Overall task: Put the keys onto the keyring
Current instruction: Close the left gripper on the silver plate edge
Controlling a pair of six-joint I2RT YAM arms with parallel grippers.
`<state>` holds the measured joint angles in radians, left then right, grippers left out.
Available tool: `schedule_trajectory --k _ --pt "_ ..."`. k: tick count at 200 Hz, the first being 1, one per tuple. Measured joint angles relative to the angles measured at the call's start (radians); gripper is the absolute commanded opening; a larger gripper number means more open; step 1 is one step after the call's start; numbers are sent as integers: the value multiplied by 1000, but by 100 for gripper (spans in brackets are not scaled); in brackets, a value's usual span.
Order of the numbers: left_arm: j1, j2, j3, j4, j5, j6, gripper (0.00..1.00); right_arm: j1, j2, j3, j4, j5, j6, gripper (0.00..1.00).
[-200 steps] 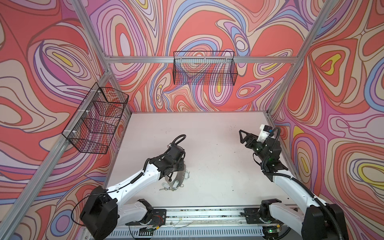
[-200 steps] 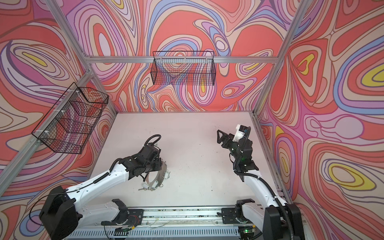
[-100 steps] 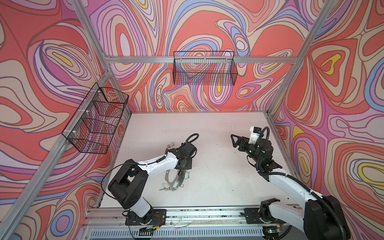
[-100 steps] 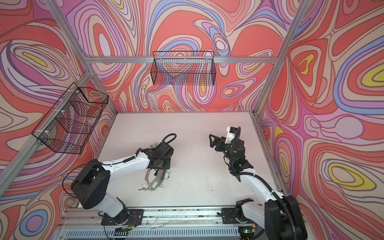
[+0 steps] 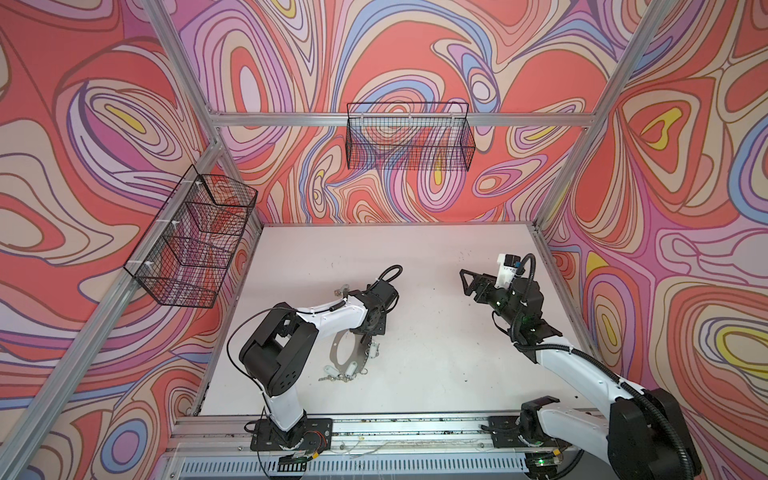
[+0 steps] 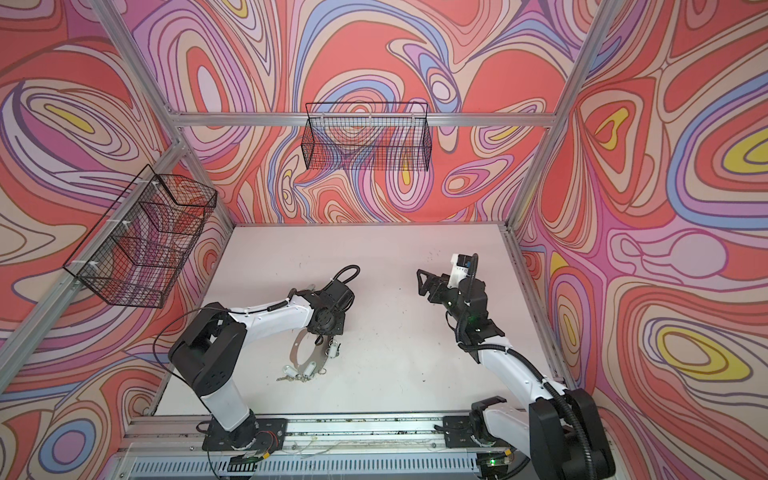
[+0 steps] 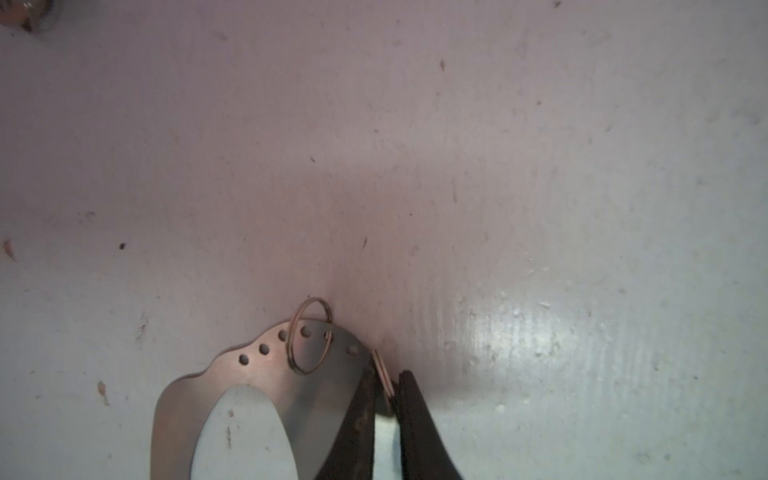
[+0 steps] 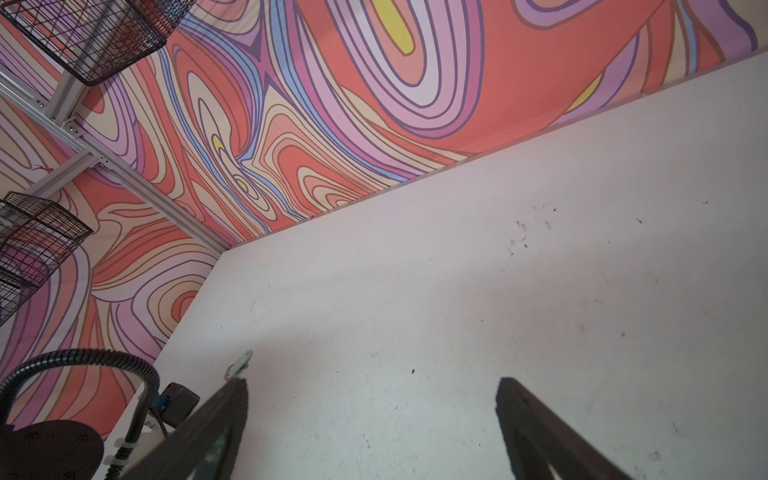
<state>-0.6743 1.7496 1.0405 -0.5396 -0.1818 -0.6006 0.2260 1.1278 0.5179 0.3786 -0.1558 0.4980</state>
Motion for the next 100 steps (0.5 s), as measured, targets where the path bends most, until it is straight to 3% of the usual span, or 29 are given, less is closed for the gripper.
schedule_trajectory --k 55,100 --pt "0 -24 8 -26 -2 19 0 10 0 0 2 3 0 98" --pt "0 -181 76 -81 -2 66 0 19 1 0 7 5 0 98"
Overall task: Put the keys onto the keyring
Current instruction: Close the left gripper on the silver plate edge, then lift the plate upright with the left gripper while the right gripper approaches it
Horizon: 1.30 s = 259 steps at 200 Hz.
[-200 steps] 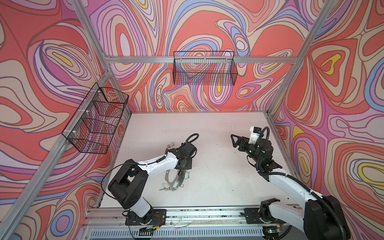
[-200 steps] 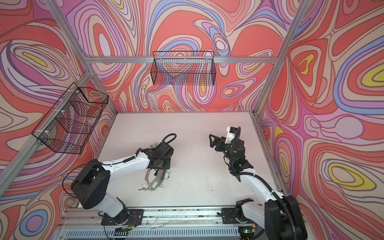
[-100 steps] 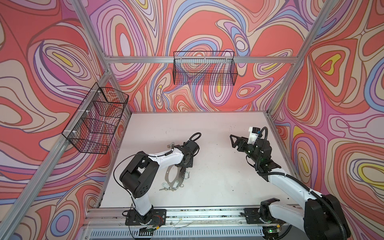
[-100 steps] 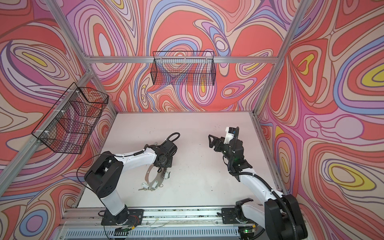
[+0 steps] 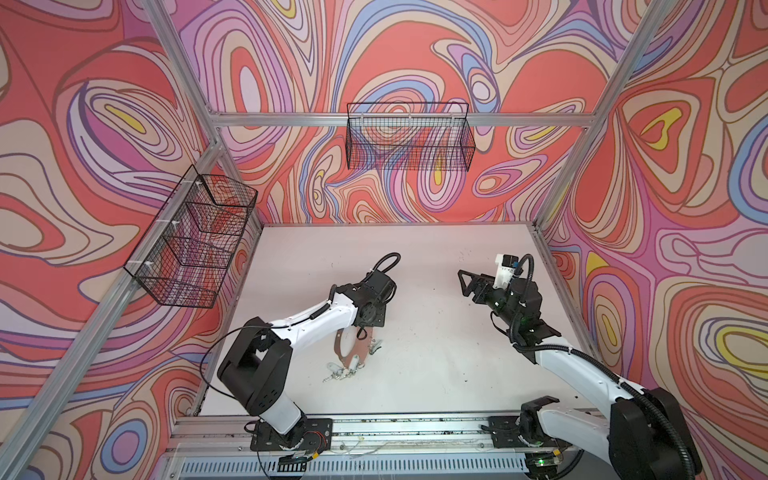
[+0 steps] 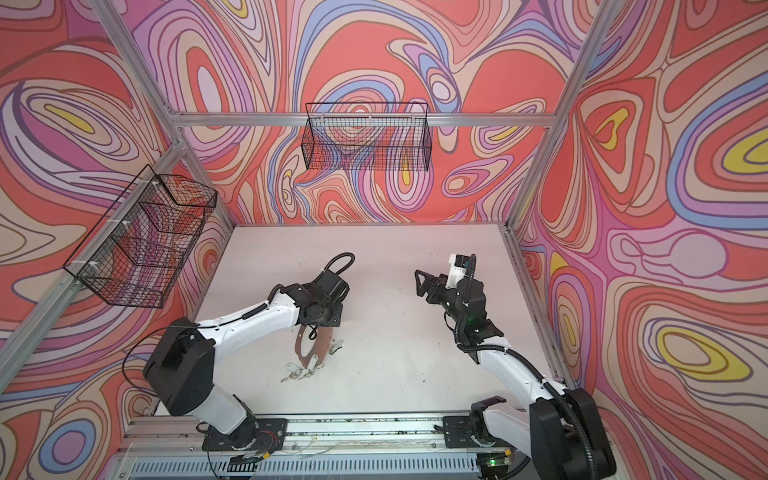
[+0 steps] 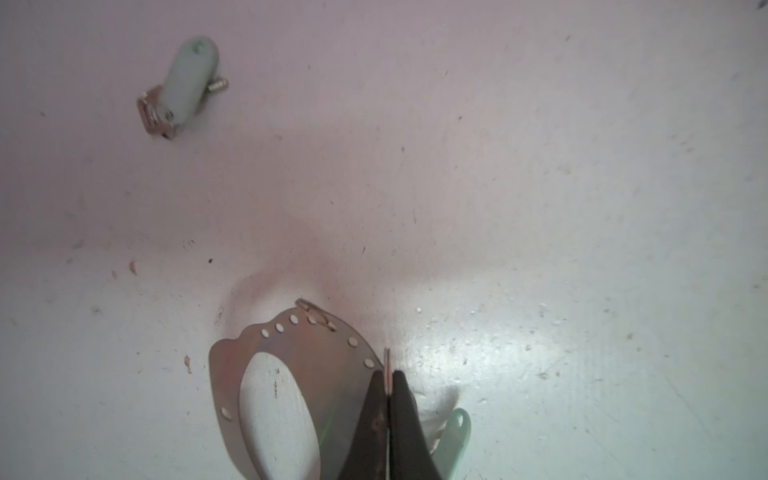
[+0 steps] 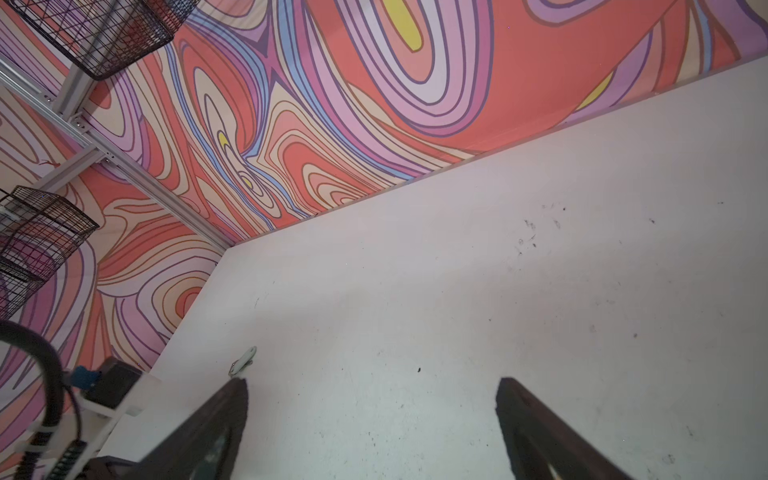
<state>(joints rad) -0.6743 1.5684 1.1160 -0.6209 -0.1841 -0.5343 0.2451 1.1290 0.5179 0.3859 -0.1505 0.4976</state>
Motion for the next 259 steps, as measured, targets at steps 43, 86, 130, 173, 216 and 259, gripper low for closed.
schedule_trajectory --k 43,86,130,173,216,259 --pt "-6 -120 64 2 28 72 0 5 0 0 5 -8 0 98" --pt "-11 -217 64 66 150 174 0 5 -30 0 12 -47 8 98" --pt "-13 -283 38 185 286 254 0 8 -82 0 28 -125 13 98" --pt "-13 -290 24 231 383 289 0 37 -81 0 18 -206 -3 90" --pt "-13 -319 -30 299 492 319 0 83 -62 0 29 -322 -20 67" --pt "-13 -376 -97 415 581 359 0 96 -57 27 61 -450 -4 35"
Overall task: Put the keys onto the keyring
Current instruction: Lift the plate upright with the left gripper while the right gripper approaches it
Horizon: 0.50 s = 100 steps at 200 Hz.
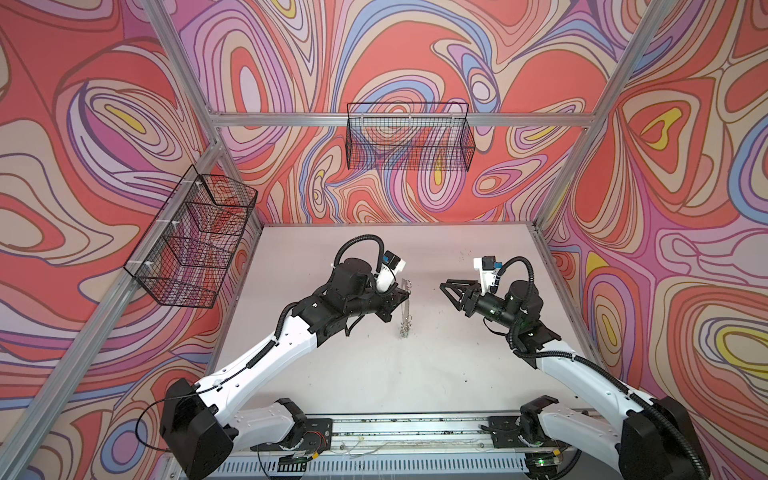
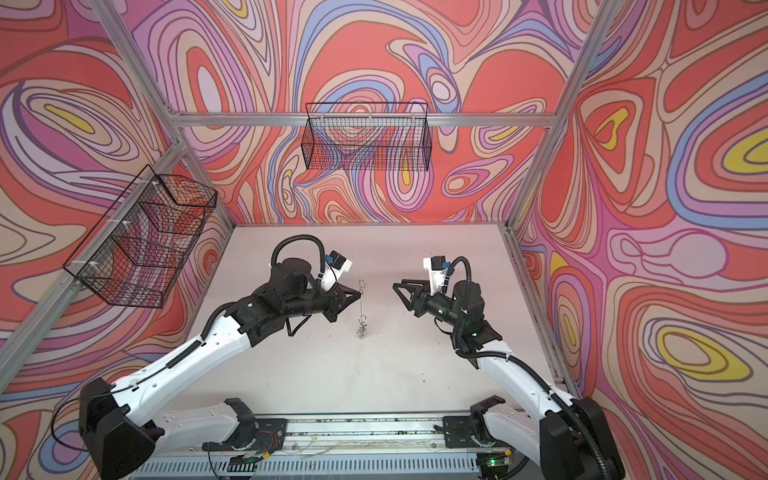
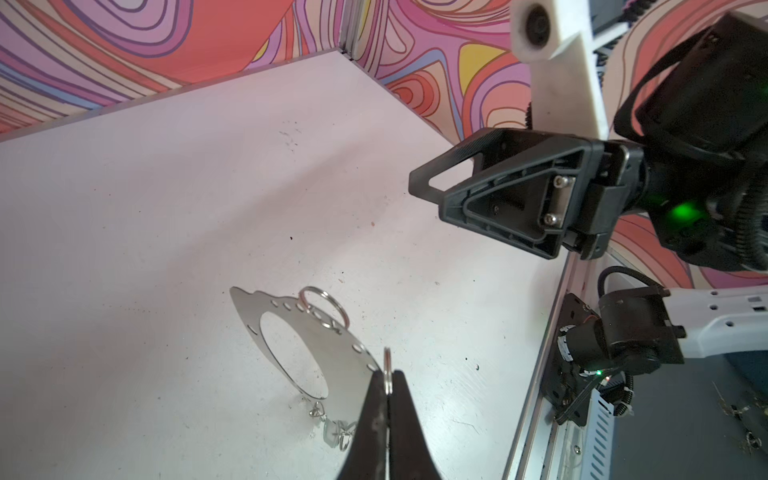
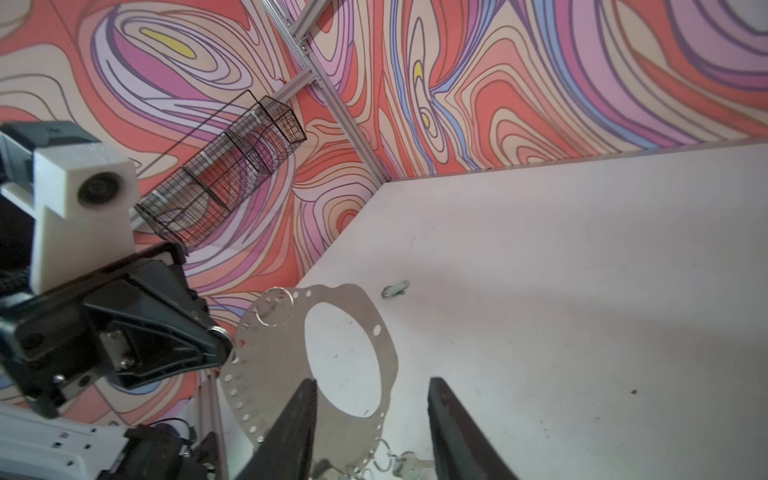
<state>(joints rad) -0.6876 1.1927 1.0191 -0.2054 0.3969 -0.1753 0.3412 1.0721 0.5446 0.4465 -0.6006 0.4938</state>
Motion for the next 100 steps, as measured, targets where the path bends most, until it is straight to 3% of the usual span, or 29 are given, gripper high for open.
schedule_trajectory --k 13,65,100 --pt "0 -27 -22 35 21 9 0 7 5 24 14 -35 8 29" --pt "11 -59 -26 129 165 25 0 95 11 133 56 -113 24 30" --pt "89 -56 -26 209 309 -32 0 170 50 194 101 -135 35 28"
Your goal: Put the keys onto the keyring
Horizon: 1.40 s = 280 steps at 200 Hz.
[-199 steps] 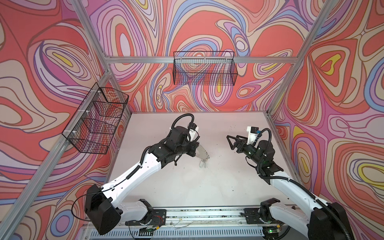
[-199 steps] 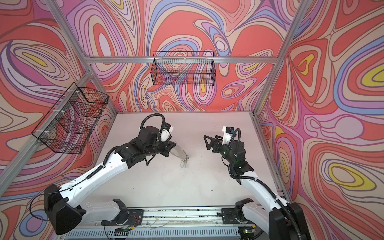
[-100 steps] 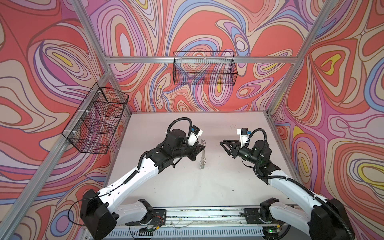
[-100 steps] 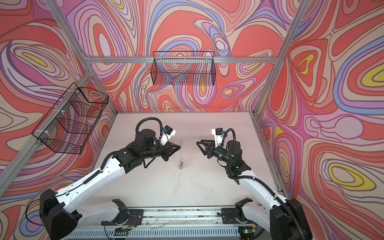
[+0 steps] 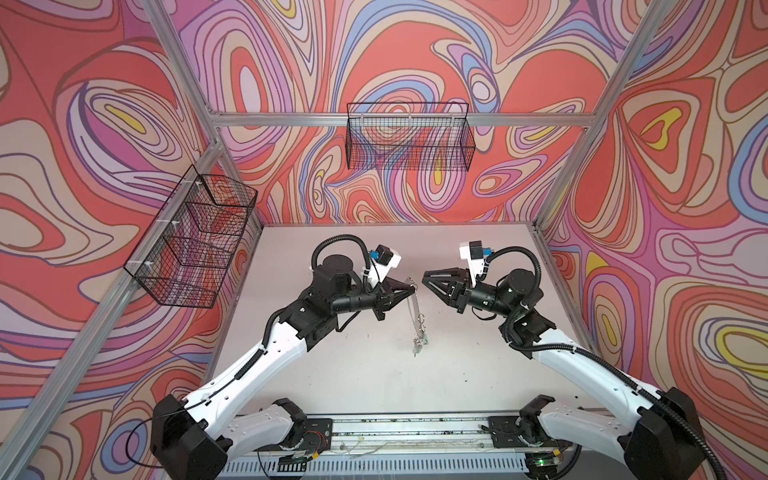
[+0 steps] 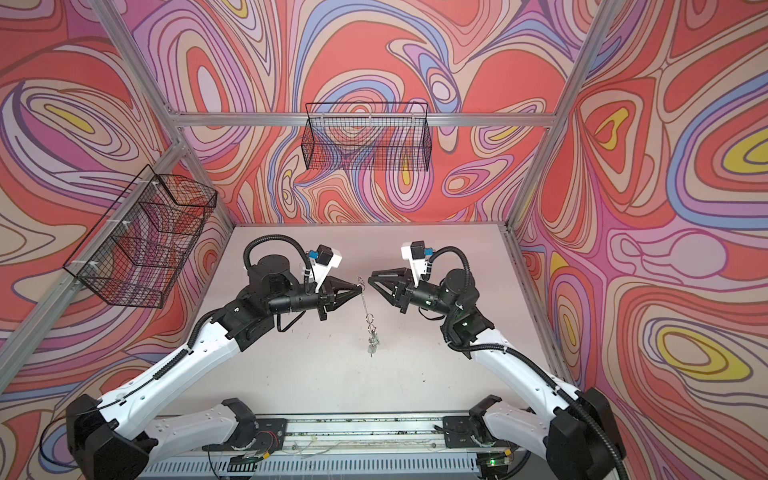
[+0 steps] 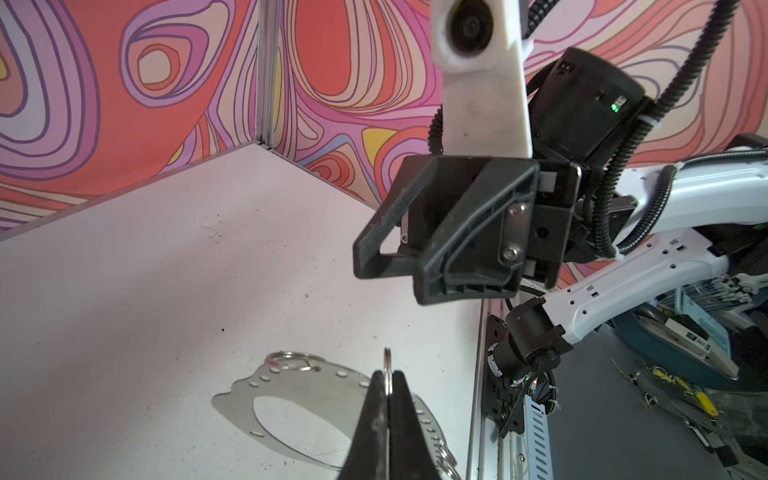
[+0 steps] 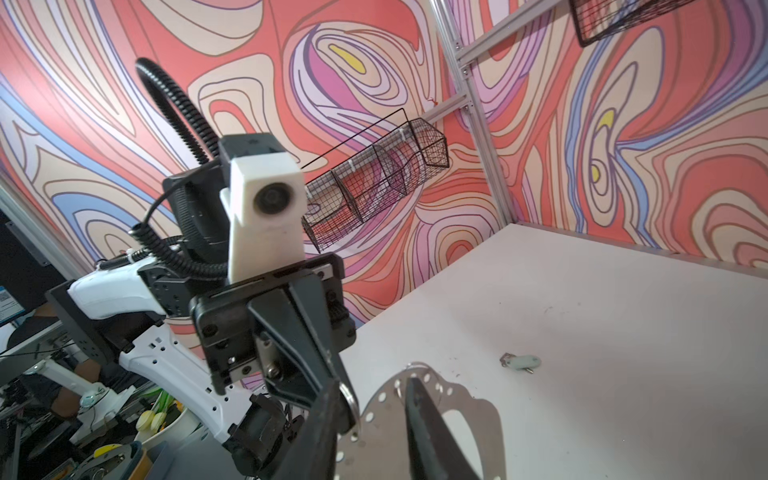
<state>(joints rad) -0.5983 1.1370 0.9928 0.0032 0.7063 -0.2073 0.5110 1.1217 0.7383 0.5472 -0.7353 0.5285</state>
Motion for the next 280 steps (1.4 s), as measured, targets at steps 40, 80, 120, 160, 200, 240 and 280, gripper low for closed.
schedule_trajectory --k 40,80,120,160,200,240,280 --pt "35 1 0 80 100 -58 0 13 19 2 45 -22 33 27" --pt "35 1 0 119 153 -90 0 14 21 2 101 -51 66 22" --pt "37 3 0 140 183 -115 0 14 38 2 149 -88 94 19" --pt "37 7 0 154 203 -132 0 14 48 2 193 -117 126 15" --pt "37 11 0 168 212 -145 0 14 62 0 228 -138 154 13" --pt "38 11 0 179 218 -158 0 15 68 -5 269 -157 181 0" --pt "37 11 0 182 233 -166 7 15 74 -22 326 -163 209 0"
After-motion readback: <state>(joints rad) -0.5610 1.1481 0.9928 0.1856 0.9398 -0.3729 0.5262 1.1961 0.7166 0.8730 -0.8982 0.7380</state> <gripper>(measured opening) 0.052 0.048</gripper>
